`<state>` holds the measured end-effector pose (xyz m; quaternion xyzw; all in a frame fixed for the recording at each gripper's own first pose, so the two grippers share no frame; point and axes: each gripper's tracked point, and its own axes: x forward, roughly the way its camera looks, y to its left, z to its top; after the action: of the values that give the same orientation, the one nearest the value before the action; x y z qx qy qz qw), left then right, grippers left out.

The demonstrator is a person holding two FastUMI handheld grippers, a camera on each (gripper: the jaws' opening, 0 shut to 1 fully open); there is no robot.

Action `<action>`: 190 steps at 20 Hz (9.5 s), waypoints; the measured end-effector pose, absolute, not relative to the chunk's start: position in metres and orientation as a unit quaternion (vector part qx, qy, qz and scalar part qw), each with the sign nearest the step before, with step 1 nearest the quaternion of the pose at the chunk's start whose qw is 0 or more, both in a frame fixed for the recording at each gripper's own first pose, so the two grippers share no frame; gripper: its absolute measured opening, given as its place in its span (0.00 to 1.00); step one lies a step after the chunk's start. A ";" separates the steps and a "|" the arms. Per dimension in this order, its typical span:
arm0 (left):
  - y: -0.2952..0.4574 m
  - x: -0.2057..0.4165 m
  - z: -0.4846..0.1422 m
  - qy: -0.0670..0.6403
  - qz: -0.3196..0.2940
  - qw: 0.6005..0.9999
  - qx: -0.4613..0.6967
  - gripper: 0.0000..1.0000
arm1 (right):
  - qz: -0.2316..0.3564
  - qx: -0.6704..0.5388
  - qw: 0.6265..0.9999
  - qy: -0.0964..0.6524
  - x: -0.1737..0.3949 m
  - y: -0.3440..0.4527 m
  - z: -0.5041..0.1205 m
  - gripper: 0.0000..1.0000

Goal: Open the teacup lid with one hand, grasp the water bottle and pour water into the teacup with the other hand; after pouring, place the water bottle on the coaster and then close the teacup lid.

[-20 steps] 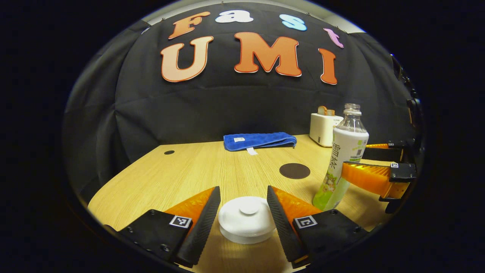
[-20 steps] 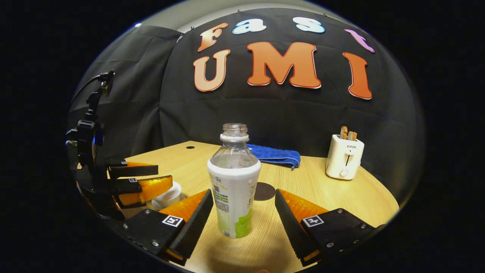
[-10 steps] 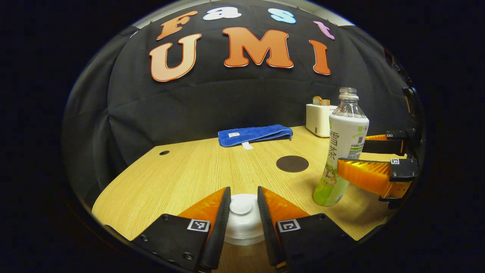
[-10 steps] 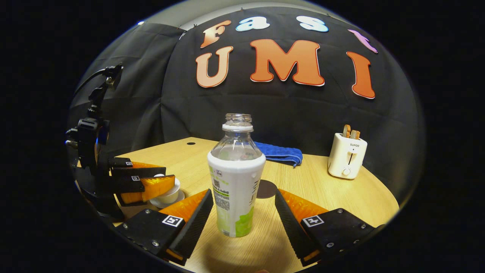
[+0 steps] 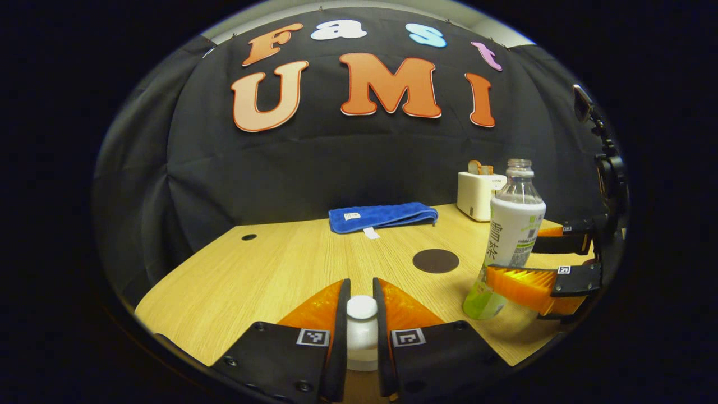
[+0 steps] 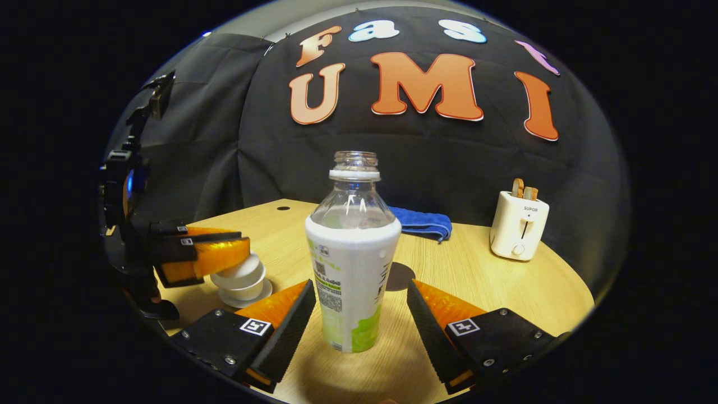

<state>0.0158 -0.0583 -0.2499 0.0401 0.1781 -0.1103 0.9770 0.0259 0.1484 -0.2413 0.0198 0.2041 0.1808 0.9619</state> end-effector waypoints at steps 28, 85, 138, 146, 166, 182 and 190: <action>0.078 -0.023 -0.244 0.158 -0.003 0.987 0.022 0.26 | 0.154 -0.378 0.906 0.115 0.049 0.169 -0.211 0.64; 0.178 -0.046 -0.240 0.143 0.006 0.990 0.016 0.26 | 0.092 -0.785 0.601 -0.119 0.093 0.208 -0.134 0.63; 0.039 -0.037 -0.177 0.100 -0.087 0.991 0.019 0.26 | 0.150 -0.134 0.976 0.084 0.143 0.154 -0.160 0.64; 0.031 -0.042 -0.178 0.103 -0.085 0.991 0.016 0.26 | 0.175 0.009 0.972 0.158 0.173 0.144 -0.199 0.64; -0.020 -0.012 -0.200 0.117 -0.115 0.986 -0.021 0.26 | 0.190 0.028 0.950 0.245 0.171 0.155 -0.276 0.72; -0.064 0.009 -0.272 0.186 -0.121 0.975 0.035 0.26 | 0.215 0.016 0.961 0.173 0.099 0.117 -0.203 0.98; -0.062 0.005 -0.277 0.193 -0.114 0.974 0.044 0.31 | 0.209 0.019 0.967 0.147 0.064 0.099 -0.179 0.97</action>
<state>0.0047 -0.0618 -0.2772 0.0439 0.1931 -0.1136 0.9736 0.0645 0.0995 -0.1785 0.0189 0.1466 0.2086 0.9668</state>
